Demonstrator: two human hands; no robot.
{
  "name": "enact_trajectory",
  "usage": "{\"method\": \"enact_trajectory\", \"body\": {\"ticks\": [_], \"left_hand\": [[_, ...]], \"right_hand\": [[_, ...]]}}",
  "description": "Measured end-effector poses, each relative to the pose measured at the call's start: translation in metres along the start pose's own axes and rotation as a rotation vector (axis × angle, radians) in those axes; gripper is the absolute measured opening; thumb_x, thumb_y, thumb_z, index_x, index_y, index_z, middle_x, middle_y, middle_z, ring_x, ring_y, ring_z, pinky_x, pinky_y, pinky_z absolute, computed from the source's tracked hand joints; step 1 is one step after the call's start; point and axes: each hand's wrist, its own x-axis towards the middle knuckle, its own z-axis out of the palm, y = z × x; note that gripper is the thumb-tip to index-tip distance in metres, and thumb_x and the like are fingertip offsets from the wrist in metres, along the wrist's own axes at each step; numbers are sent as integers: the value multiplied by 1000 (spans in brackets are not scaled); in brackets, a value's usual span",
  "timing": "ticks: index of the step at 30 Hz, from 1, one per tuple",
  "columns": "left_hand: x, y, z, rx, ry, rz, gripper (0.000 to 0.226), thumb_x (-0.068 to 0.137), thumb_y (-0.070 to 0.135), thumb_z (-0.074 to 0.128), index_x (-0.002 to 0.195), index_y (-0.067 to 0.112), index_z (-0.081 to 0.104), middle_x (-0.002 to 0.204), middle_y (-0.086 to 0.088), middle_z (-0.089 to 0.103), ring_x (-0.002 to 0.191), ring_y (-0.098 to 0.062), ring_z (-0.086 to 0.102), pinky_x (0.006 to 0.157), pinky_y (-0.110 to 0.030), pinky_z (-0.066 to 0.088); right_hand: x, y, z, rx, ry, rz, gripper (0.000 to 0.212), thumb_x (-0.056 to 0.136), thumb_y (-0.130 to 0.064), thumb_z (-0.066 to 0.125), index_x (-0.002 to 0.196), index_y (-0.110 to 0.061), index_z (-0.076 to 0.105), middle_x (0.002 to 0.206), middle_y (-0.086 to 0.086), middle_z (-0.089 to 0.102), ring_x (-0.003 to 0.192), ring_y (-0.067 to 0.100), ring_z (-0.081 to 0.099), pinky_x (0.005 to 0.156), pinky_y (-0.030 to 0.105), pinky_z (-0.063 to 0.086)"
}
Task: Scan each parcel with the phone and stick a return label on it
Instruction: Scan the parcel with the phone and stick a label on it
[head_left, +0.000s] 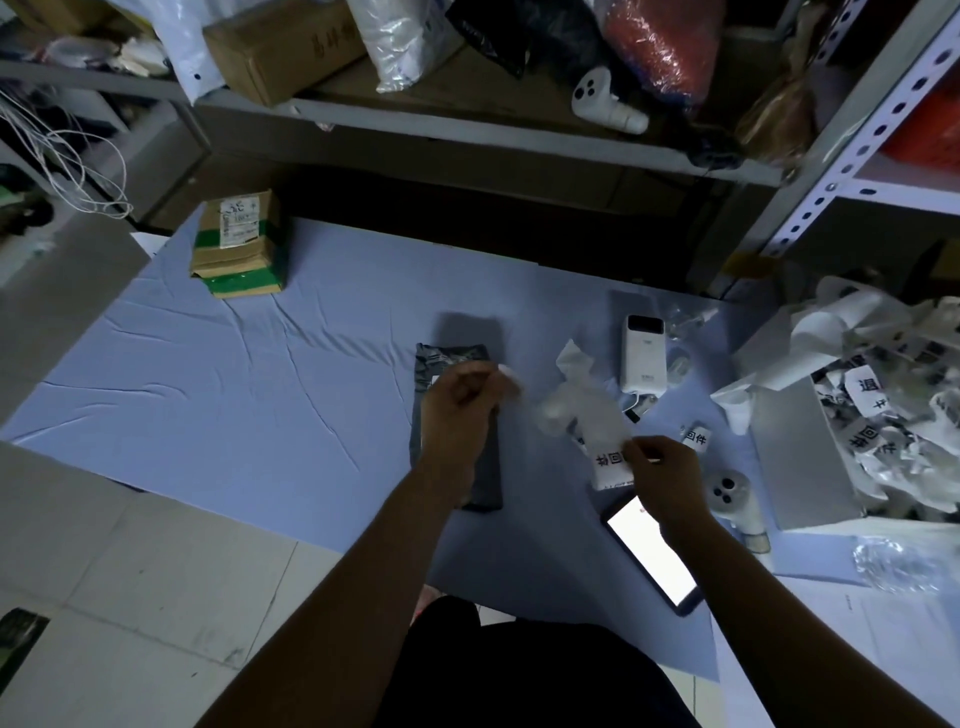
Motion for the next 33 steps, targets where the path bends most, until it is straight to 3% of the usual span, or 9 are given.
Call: {"method": "enact_trajectory", "body": {"ticks": [2,5,7,10,13,20,25,28,33], "left_hand": [[-1,4,0,-89,-9,-34,14,92,-3,65,106,-2,68,72,4,72,60,-4,62,53,-13,45],[-3,6,-4,-155,-69,-93,20,95,0,64,109,12,68,94,-12,73,80,-19,63,59,-20,47],[-4,7,-8,-151,-143,-84,24,96,1,61,108,22,67,98,-12,72,89,-26,61,67,-25,49],[-5,13,-18,-168,-238,-48,32,98,-2,56,109,26,65,101,-11,68,97,-28,64,70,-26,52],[-8,22,-31,-238,-344,-34,36,93,-4,56,113,25,64,100,-12,71,91,-23,68,66,-24,51],[12,33,-56,-193,-277,-111,27,95,-1,56,116,14,66,115,-30,66,87,-28,67,61,-28,42],[40,13,-61,93,-121,68,27,80,-7,77,92,16,71,84,5,76,80,-14,74,70,-25,59],[68,-8,-61,392,-77,157,25,80,-7,76,79,19,72,72,15,70,70,0,69,62,-14,54],[110,-50,-64,717,-122,193,18,89,-4,64,88,10,75,89,-2,70,70,-7,63,64,-26,54]], "right_hand": [[3,5,-4,-93,89,39,25,94,-21,68,112,-4,71,107,15,74,94,31,70,84,48,58],[0,-11,-2,-136,224,-135,33,94,-24,69,122,-7,66,116,12,70,103,24,67,89,40,56],[-6,-36,4,55,36,-230,23,95,-26,69,115,-15,70,103,4,75,93,16,71,84,35,58],[-24,-81,17,525,-520,-83,22,98,-27,65,118,-17,68,101,7,78,95,22,75,81,30,60],[-34,-103,26,714,-687,-38,31,93,-15,71,123,-14,63,104,12,77,94,18,74,83,24,58],[-30,-117,53,634,-488,-153,19,85,3,74,97,-10,67,94,10,77,87,18,72,75,22,57],[-24,-117,87,478,-363,-183,17,83,0,78,93,-13,74,81,-1,78,73,5,72,65,13,52],[-16,-112,120,369,-269,-100,16,83,-3,79,89,-19,78,78,-5,77,65,3,69,58,11,49],[4,-113,175,34,-145,-41,10,92,-7,69,94,-9,78,89,4,76,80,18,73,75,31,62]]}}
